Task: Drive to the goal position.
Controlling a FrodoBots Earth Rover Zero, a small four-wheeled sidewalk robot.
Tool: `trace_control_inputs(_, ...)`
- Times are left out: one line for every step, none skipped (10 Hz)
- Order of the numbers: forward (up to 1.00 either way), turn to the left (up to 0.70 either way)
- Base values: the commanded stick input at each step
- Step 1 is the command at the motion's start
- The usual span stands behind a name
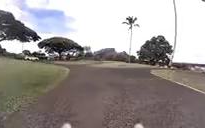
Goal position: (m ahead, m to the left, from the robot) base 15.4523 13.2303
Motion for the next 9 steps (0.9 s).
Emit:
trace_control_inputs(0.70,0.00)
trace_control_inputs(0.70,0.00)
trace_control_inputs(0.70,0.00)
trace_control_inputs(0.70,0.00)
trace_control_inputs(0.70,0.00)
trace_control_inputs(0.70,0.08)
trace_control_inputs(0.70,0.35)
trace_control_inputs(0.70,0.35)
trace_control_inputs(0.70,0.14)
